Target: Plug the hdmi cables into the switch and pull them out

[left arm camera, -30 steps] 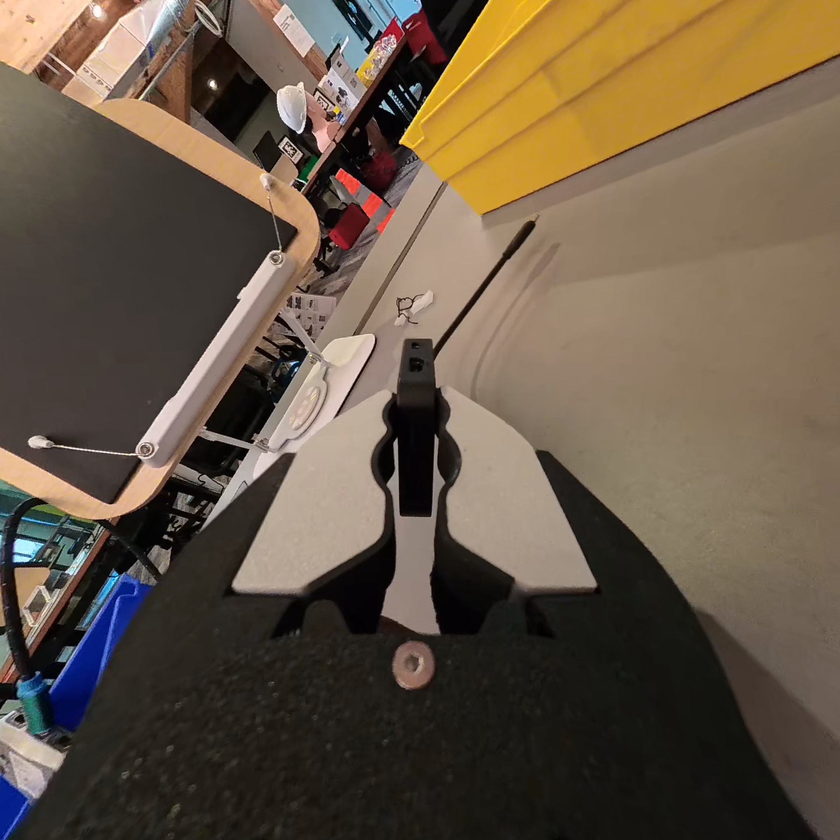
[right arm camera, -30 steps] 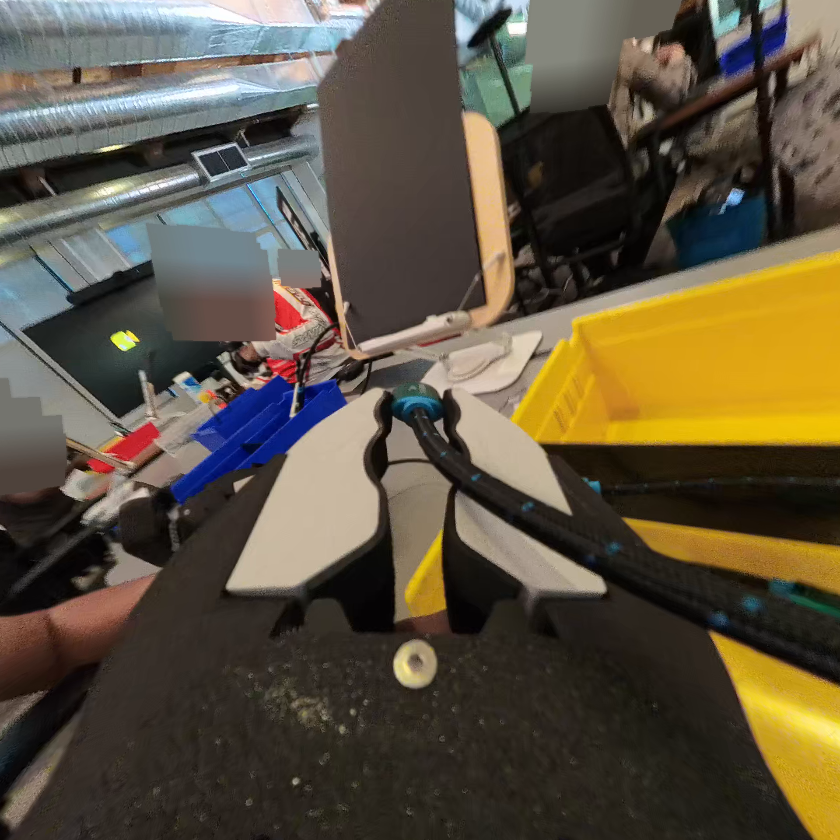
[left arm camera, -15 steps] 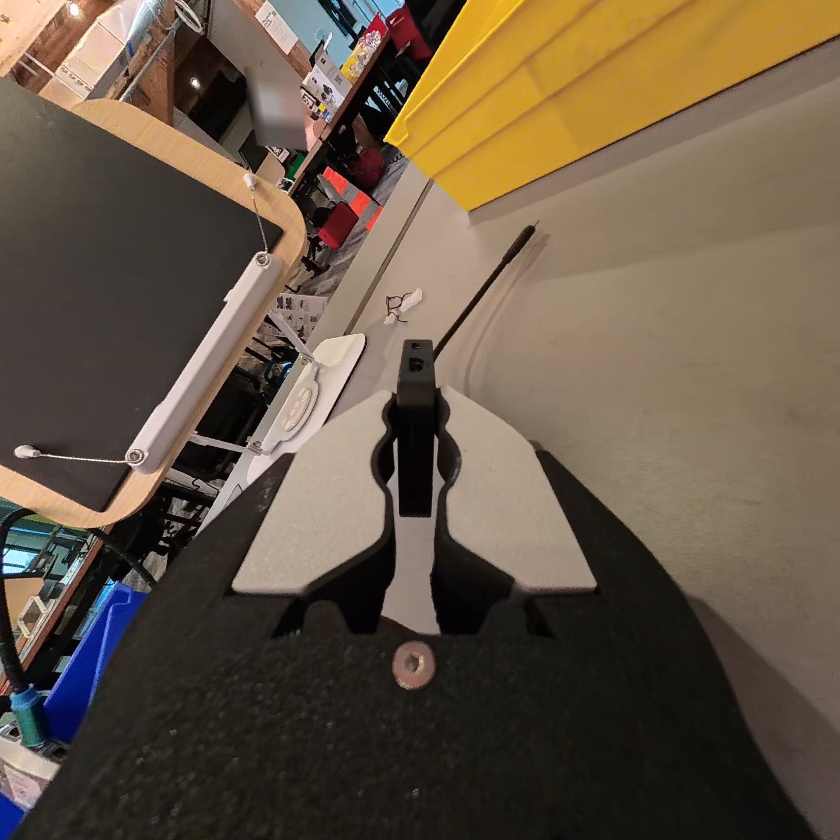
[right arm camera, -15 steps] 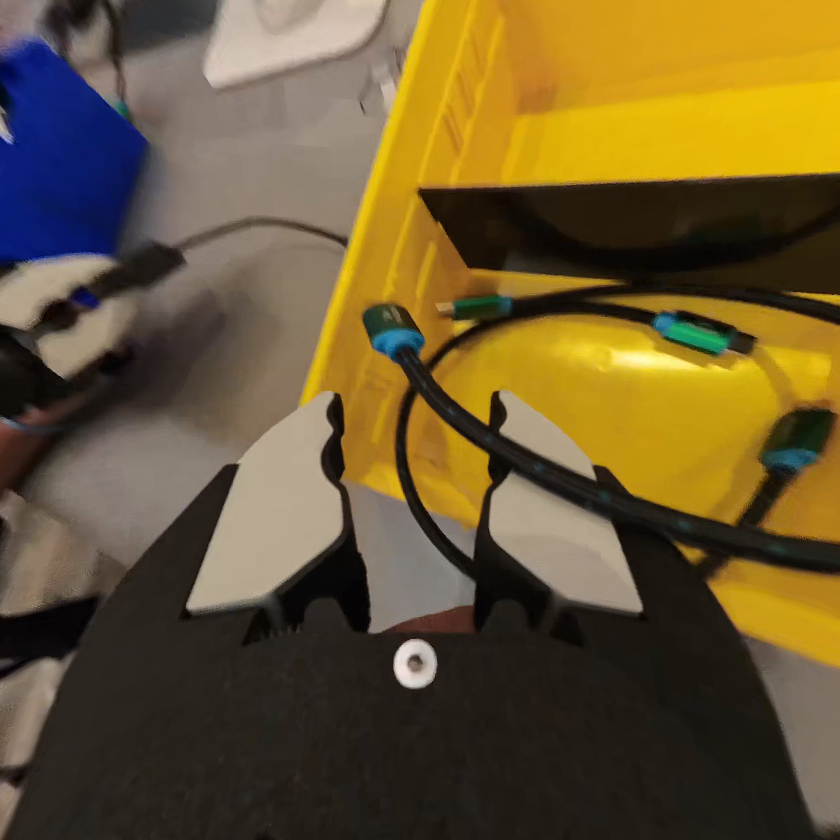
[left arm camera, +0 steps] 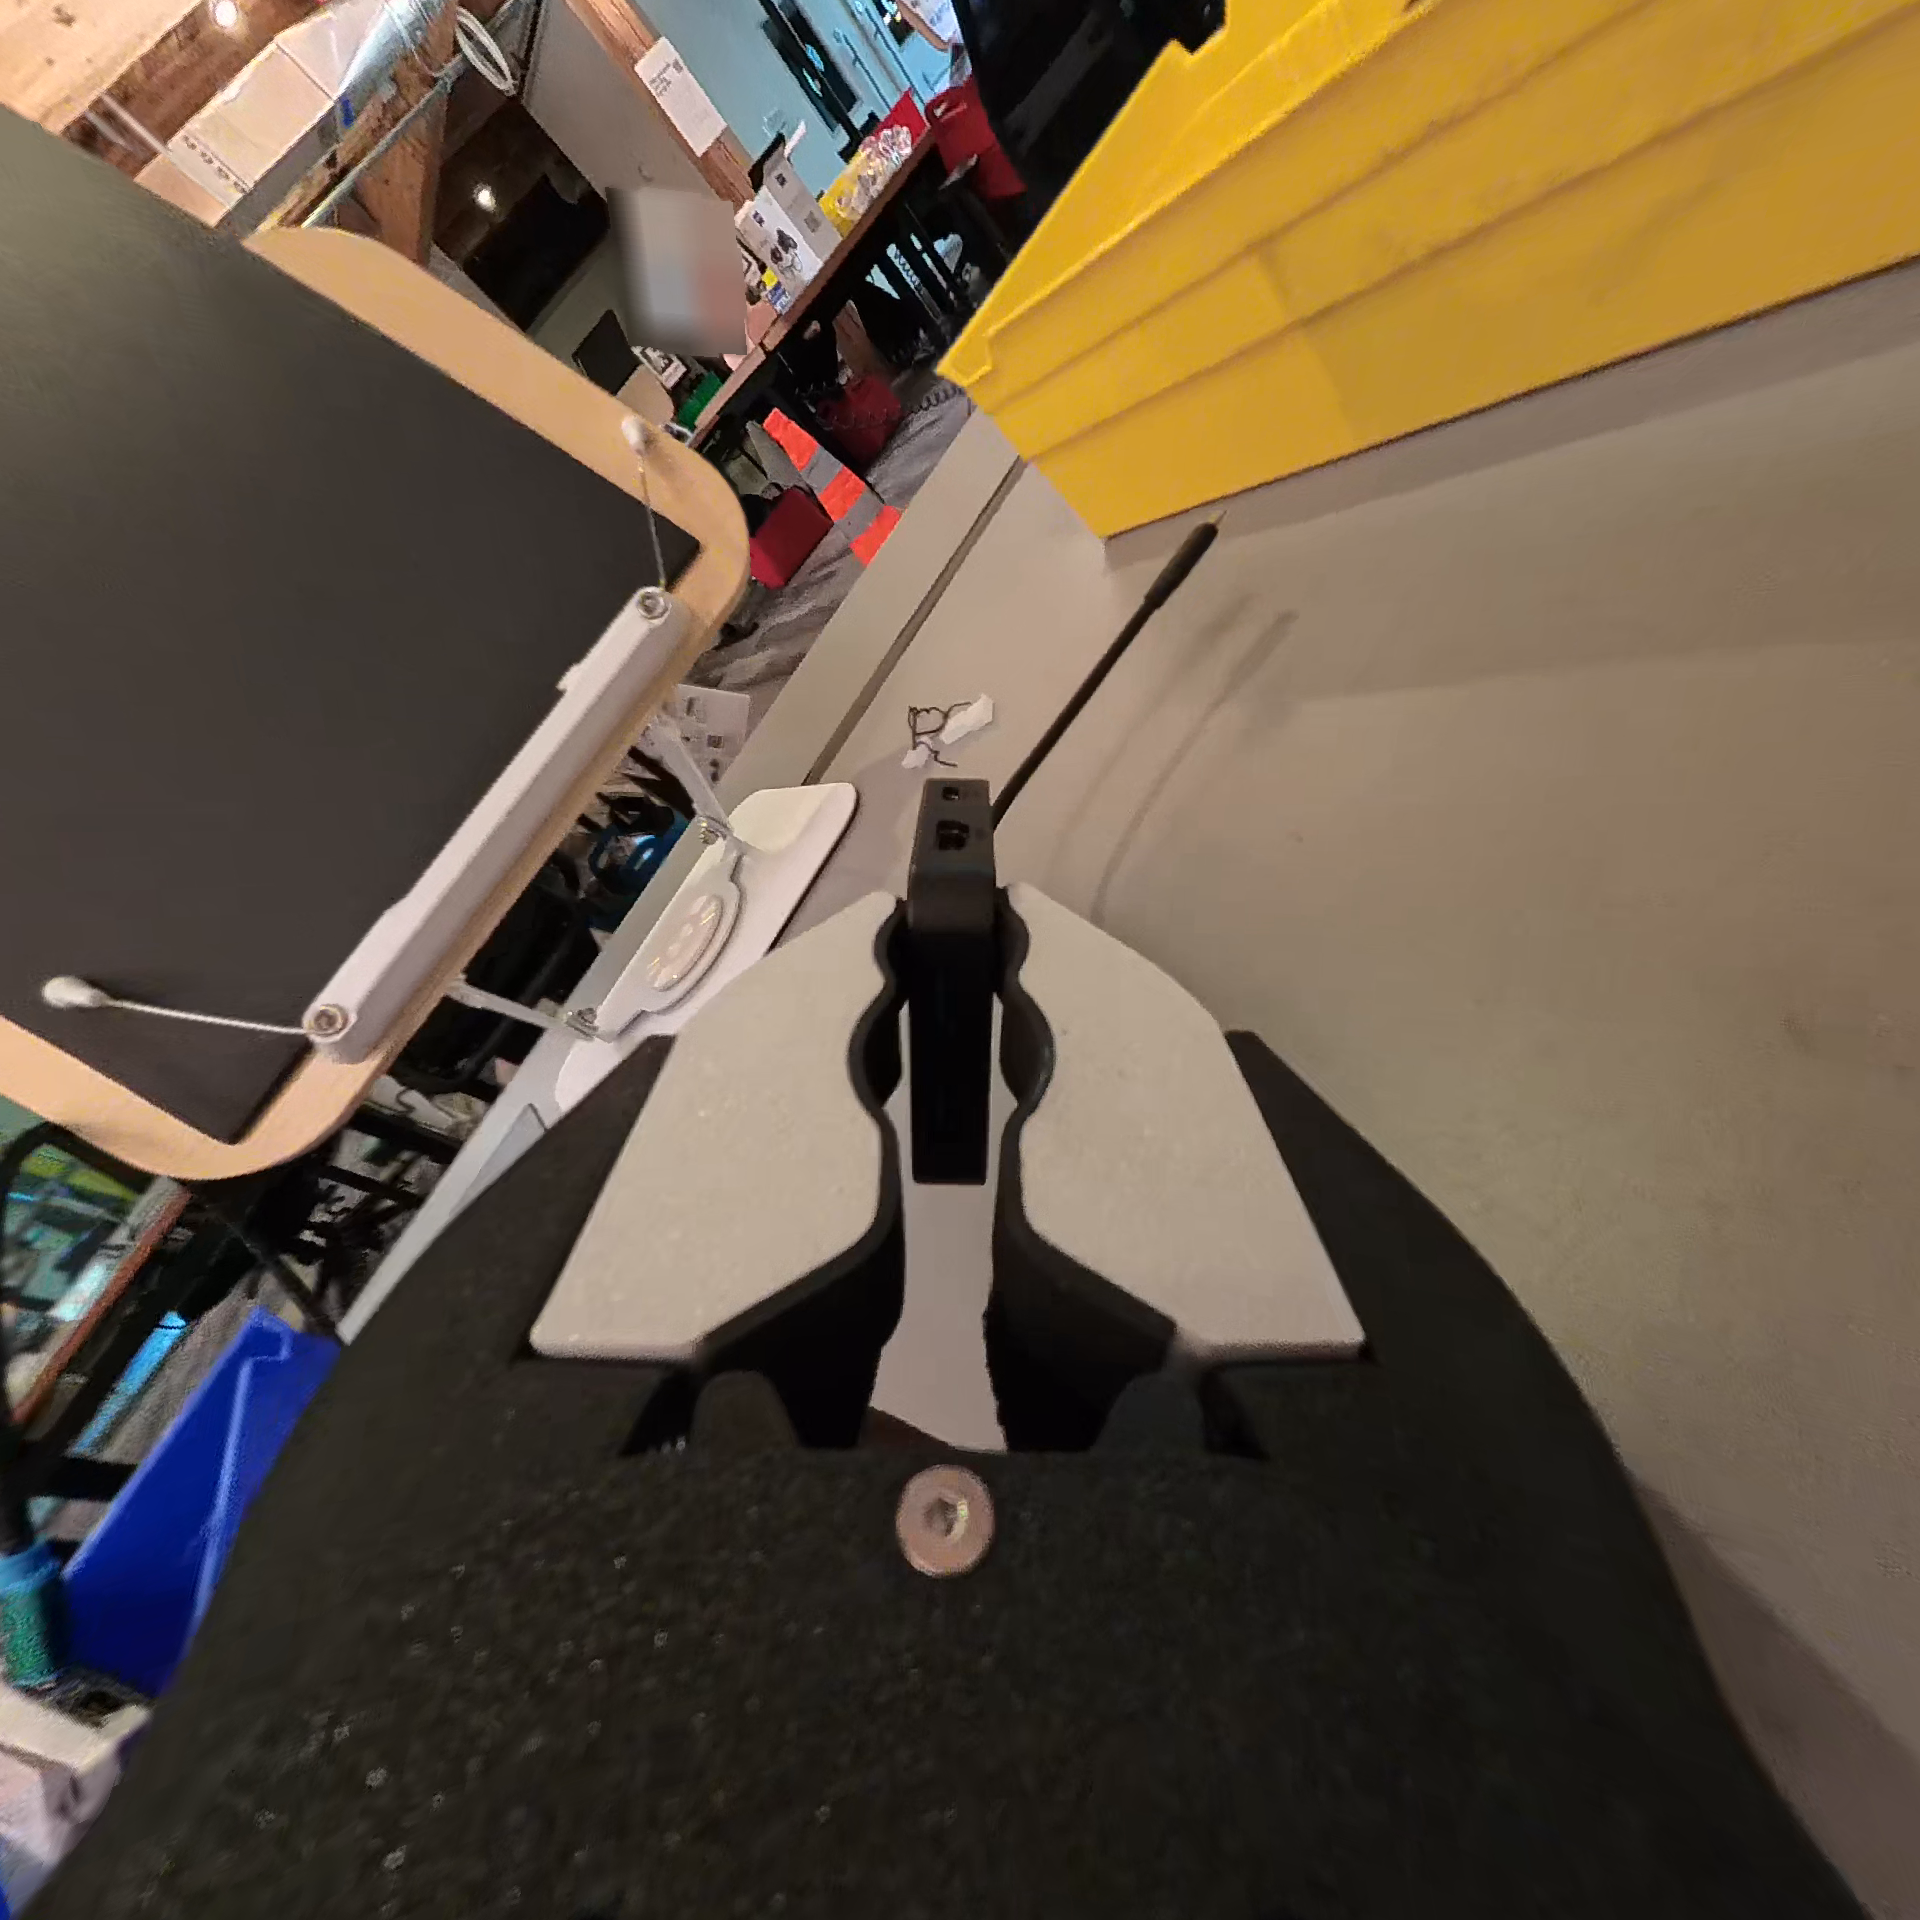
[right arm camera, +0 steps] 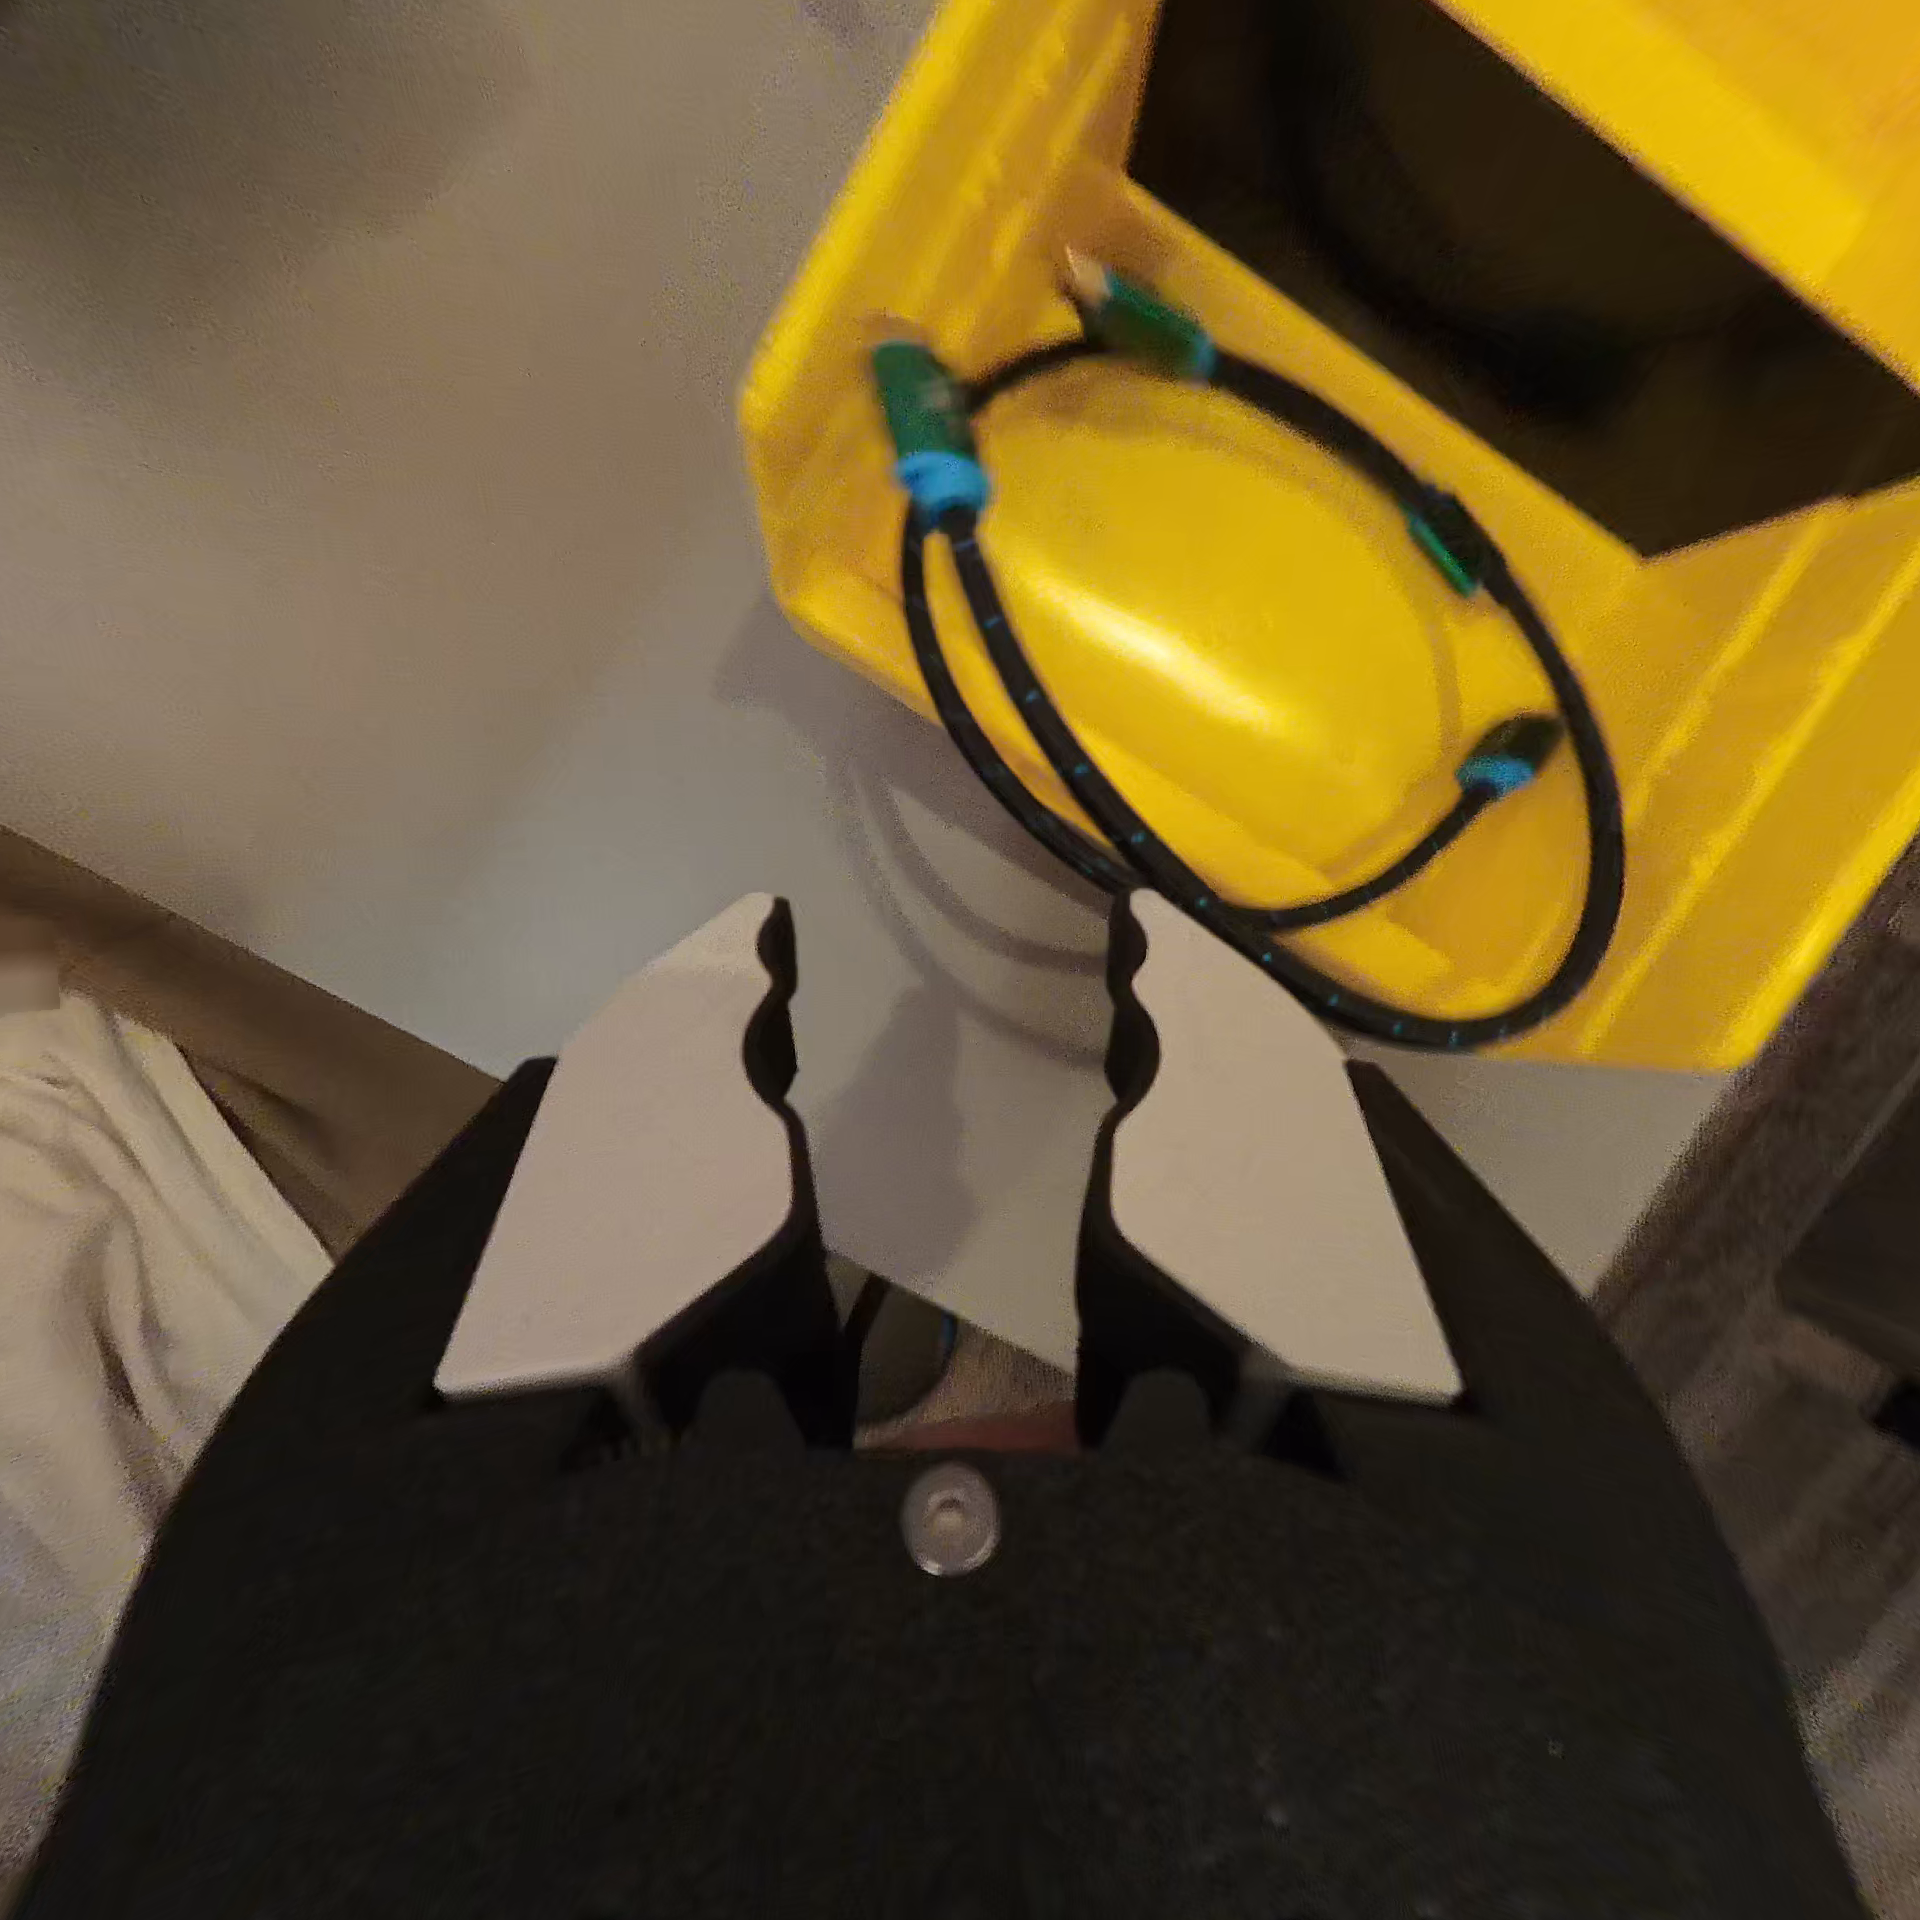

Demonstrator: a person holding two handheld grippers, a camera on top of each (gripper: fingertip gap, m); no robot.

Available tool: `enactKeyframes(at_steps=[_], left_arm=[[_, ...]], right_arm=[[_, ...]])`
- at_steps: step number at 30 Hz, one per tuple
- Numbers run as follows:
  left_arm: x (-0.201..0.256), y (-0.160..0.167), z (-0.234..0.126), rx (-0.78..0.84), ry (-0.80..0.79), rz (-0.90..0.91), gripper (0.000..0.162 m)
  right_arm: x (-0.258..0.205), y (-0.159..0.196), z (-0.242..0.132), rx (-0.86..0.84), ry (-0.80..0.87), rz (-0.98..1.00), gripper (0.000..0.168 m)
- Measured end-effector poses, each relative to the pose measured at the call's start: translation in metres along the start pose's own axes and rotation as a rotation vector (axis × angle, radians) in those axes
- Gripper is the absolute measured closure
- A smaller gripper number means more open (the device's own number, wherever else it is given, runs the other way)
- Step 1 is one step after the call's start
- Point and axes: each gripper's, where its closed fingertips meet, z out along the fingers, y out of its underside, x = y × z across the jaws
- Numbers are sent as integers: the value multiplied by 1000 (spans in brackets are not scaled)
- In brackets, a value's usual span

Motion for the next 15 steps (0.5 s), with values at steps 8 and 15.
enactKeyframes(at_steps=[8,15], left_arm=[[-24,-10,-8,139,170,-519,148],[-31,-47,-33,447,503,-949,149]], right_arm=[[-34,-33,-10,137,87,-77,122],[-127,-121,-8,551,-244,-201,130]])
